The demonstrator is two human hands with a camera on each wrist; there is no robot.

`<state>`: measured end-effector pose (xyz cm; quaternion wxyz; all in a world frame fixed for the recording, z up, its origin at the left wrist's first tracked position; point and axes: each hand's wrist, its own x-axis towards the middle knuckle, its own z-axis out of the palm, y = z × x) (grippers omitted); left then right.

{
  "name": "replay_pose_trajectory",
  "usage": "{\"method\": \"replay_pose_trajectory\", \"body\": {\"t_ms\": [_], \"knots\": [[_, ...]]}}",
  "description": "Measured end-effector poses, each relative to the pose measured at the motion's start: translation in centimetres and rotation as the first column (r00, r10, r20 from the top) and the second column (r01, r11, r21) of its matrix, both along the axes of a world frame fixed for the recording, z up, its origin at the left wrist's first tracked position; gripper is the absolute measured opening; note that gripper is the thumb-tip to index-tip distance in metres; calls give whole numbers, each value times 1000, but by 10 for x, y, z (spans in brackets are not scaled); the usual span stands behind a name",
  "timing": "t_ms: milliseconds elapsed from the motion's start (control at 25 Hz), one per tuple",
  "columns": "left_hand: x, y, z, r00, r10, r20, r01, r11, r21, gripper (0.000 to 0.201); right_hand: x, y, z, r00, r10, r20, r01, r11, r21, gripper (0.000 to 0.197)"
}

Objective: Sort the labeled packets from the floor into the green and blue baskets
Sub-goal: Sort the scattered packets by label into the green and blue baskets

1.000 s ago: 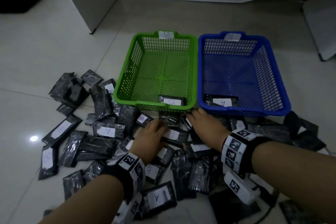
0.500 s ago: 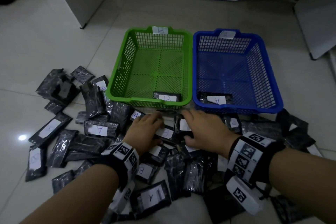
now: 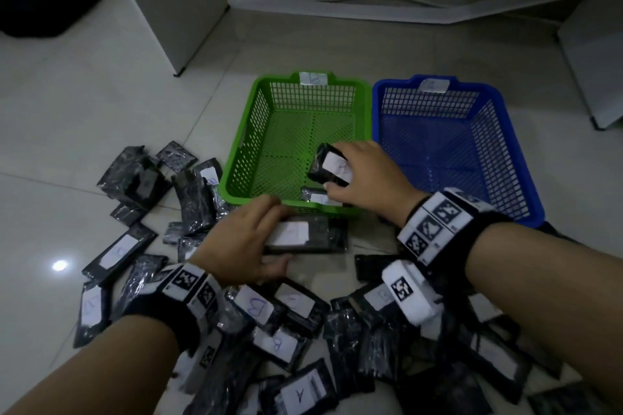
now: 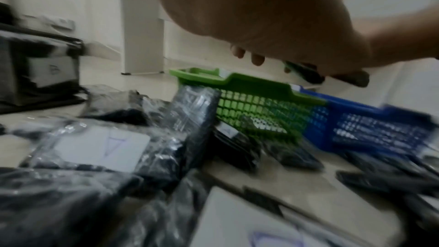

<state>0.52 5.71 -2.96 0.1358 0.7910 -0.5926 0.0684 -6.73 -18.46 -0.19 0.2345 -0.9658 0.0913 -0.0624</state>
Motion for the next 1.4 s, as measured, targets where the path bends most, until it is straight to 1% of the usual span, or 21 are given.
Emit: {"method": "replay_pose_trajectory", "body": {"t_ms": [80,120,200,280,400,480,560,640,680,720,760,840,880,960,1040,1080,1160,1200,1240,1320,1400], "knots": [[31,3,9,986,163,23,-161,985,-63,64,30,-3,-9,989,24,-144,-34,998,-62,43],[50,1,12,974,224,27,-223,974,-41,64,42,-2,-16,972,32,-231,-55,994,-95,41],[78,-11,15,959,282,28,-283,949,141,67,55,0,-37,922,26,-386,-92,984,-155,45],[99,-33,13,956,293,-13,-272,902,334,65,59,1,-59,894,18,-448,-110,978,-179,46],[112,-65,2,975,221,-14,-178,820,544,57,59,-1,-76,908,10,-418,-86,983,-164,39],[117,-77,-9,978,209,3,-166,772,614,51,58,-1,-77,909,1,-417,-61,989,-132,38],[120,-81,-17,974,225,-31,-150,739,657,46,52,5,-71,911,-20,-412,-12,997,-76,39],[126,-83,-22,977,203,-61,-99,688,719,42,42,16,-61,939,-84,-334,88,996,-5,38],[128,-83,-20,980,185,-78,-71,680,730,40,35,24,-56,956,-135,-259,147,989,25,36],[129,-80,-14,981,170,-97,-49,693,719,38,27,34,-49,969,-183,-166,194,980,53,34],[129,-74,-6,982,152,-111,-36,733,679,35,18,47,-42,974,-216,-66,221,971,86,30],[123,-54,13,992,77,-103,-18,875,483,28,2,76,-31,971,-225,81,211,965,154,21],[117,-39,22,992,45,-120,-1,939,343,26,-4,90,-29,972,-210,102,188,964,190,19],[101,-1,32,976,77,-205,-52,991,123,22,-9,116,-37,984,-176,33,162,955,248,22],[84,34,18,908,250,-335,-233,968,91,16,-9,140,-53,980,-144,-135,170,963,210,32],[75,46,5,847,355,-395,-336,934,119,18,-7,148,-62,968,-142,-208,180,968,176,40],[59,58,-26,686,533,-495,-499,840,214,38,0,158,-73,937,-162,-310,210,969,127,55],[52,58,-38,613,589,-526,-541,798,264,50,4,161,-77,925,-180,-334,226,969,102,59],[49,56,-48,576,627,-525,-560,770,306,58,8,163,-80,920,-201,-335,237,969,68,59],[45,49,-55,571,651,-500,-562,754,339,58,11,164,-83,913,-232,-336,247,969,2,56],[40,52,-48,577,573,-582,-530,805,266,42,4,164,-79,902,-245,-354,283,957,58,53]]}}
